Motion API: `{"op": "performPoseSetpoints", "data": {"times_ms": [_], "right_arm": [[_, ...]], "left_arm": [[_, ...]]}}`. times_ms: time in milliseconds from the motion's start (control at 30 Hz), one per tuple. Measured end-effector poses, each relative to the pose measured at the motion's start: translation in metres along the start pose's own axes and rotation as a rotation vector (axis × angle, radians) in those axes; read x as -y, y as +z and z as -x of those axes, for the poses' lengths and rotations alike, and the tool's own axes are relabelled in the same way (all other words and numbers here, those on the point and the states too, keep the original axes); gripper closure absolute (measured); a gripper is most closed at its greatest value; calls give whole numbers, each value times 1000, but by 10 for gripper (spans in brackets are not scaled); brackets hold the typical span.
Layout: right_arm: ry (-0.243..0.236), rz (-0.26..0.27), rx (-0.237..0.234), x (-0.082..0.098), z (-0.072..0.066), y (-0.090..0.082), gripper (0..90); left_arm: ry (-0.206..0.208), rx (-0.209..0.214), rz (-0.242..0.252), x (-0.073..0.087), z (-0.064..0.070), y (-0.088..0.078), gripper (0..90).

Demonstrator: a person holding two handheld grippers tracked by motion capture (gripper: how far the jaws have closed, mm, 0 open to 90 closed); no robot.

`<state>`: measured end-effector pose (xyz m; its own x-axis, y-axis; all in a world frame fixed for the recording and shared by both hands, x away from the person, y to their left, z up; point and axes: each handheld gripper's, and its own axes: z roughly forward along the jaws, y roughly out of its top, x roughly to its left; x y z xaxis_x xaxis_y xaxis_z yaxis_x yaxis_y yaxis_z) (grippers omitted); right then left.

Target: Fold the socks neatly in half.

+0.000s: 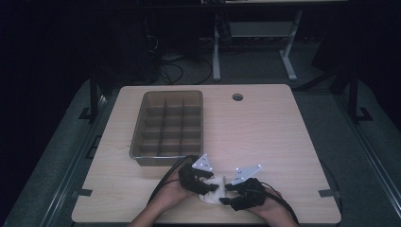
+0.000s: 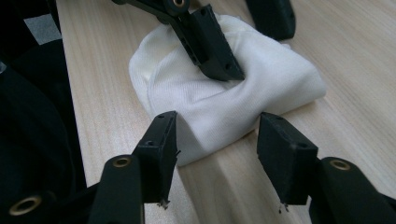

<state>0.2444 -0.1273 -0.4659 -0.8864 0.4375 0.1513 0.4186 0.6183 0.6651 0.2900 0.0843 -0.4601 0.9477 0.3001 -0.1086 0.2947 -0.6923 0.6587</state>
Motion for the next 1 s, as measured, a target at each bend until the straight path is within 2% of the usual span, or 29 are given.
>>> {"op": "performPoseSetpoints", "data": {"times_ms": [233,533,700,767,867,1000], "right_arm": [[33,51,29,2,9,-13,432],[105,80,160,16,38,-24,380],[153,94,229,23,53,-27,342],[152,92,254,25,57,-26,322],[163,91,269,27,60,-25,305],[166,96,292,28,61,-25,296]], "left_arm": [[-9,36,7,2,-3,1,614],[-2,78,14,3,-3,1,768],[-4,83,18,3,-3,1,796],[-3,84,19,3,-3,0,803],[11,80,19,2,-2,0,808],[21,101,32,0,0,-3,810]]}}
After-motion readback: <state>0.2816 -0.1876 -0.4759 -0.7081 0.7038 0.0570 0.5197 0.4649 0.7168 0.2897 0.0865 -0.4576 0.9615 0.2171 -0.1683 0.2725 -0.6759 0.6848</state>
